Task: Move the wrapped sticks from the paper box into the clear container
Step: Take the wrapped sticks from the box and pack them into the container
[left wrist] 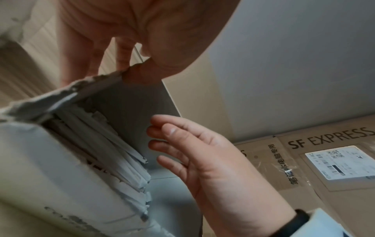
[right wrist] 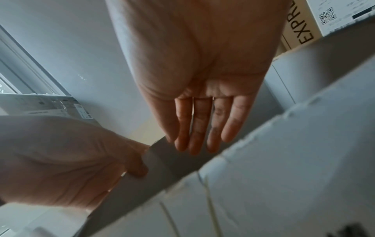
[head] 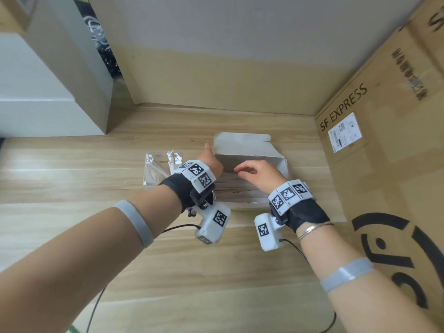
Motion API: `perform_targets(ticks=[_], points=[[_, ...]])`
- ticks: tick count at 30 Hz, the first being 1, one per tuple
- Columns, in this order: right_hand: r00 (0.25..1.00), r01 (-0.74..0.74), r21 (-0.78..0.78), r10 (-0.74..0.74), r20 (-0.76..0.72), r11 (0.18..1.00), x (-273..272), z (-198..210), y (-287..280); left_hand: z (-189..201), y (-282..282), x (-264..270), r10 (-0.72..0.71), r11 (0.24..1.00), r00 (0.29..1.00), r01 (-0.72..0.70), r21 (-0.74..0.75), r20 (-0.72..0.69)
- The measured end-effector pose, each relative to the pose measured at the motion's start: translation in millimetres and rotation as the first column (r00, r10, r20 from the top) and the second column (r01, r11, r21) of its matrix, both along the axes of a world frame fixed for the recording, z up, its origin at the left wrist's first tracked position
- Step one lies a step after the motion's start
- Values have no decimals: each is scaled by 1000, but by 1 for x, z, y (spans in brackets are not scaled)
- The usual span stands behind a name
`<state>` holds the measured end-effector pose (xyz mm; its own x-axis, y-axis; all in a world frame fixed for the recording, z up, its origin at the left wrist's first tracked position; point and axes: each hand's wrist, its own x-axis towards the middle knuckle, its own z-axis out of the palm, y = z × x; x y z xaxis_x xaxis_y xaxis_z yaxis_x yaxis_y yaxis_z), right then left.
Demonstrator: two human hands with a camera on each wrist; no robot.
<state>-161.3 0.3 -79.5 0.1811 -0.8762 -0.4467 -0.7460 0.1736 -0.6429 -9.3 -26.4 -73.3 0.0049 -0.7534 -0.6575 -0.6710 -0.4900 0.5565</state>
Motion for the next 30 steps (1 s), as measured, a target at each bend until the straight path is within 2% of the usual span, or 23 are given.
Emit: perform_targets(ticks=[2, 4, 10, 16, 21, 30], points=[[999, -24, 16, 24, -29, 1000, 1, -1, 0, 2, -2, 1, -21, 999, 999, 20, 29, 38], [996, -42, 28, 44, -77, 999, 3, -2, 2, 3, -1, 2, 3, 1000, 1000, -3, 19, 11], [975, -97, -15, 92, -200, 995, 16, -2, 13, 5, 6, 0, 48, 987, 996, -60, -148, -79], [919, -117, -56, 86, -386, 992, 25, -14, 21, 10, 14, 1, 48, 975, 996, -63, -213, -76], [872, -158, 84, 179, -457, 984, 29, -16, 23, 12, 21, 3, 45, 967, 998, -57, -250, -53], [788, -179, 166, 243, -565, 970, 43, -25, 18, 14, 22, 5, 37, 967, 996, -58, -249, -86]])
